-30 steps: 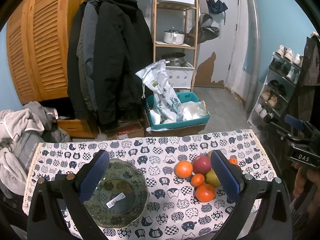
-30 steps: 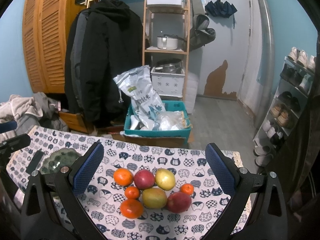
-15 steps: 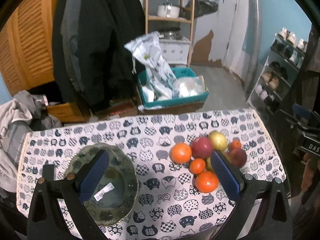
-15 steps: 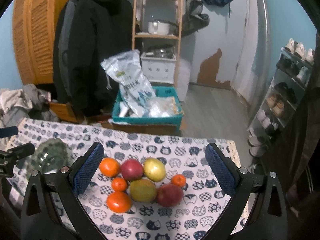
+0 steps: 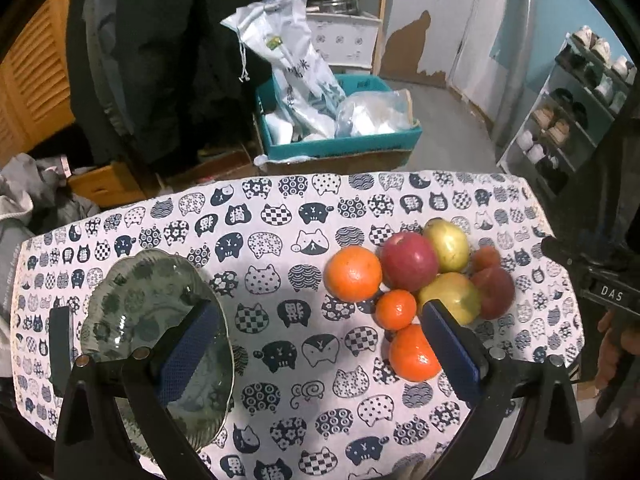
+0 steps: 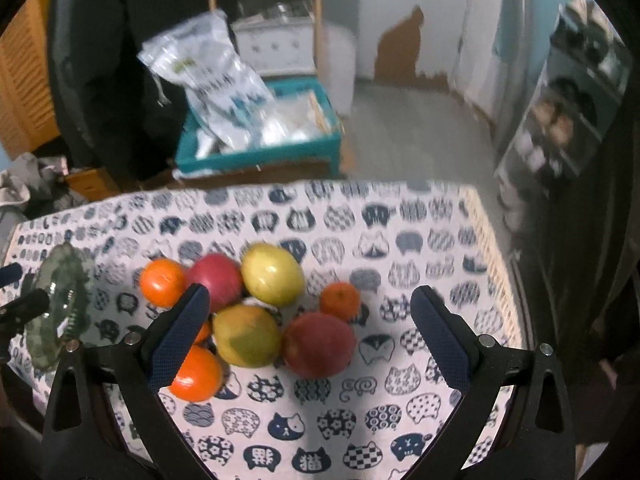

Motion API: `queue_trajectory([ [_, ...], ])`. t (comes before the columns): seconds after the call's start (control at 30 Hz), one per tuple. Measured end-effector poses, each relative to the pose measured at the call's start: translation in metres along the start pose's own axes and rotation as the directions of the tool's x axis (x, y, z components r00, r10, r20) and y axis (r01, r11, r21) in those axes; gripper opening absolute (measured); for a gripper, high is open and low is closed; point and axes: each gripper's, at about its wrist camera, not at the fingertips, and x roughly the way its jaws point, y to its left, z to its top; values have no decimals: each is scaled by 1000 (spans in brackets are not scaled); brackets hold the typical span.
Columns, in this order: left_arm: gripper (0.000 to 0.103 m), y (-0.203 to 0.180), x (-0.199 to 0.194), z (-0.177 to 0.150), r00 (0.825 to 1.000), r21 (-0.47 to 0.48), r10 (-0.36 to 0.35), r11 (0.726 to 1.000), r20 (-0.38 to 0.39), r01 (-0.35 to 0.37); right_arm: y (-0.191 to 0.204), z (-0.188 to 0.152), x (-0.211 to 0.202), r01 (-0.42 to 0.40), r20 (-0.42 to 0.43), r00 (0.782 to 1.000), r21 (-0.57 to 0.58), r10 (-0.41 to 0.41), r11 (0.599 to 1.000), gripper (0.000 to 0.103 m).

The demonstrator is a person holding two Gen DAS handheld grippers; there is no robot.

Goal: Organize fruits
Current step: 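Grasp an orange with the left tool while the right tool grasps a red apple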

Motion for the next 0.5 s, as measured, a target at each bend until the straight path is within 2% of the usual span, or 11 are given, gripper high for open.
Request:
queue_trajectory([
  [0.2,102,-3,28,6,999,4,-11,1000,-45,12,-11,-10,42,12,-106,994,50,-7,999,100],
  [0.33,102,-4,50,8,996,7,-11,1000,-85,11,-15,-15,65,24,-154,988,72,-12,997,100],
  [0.5,102,-3,77,10,989,-33,-37,999,-146,33,-18,-22,82,23,-194,981,72,-8,997,99],
])
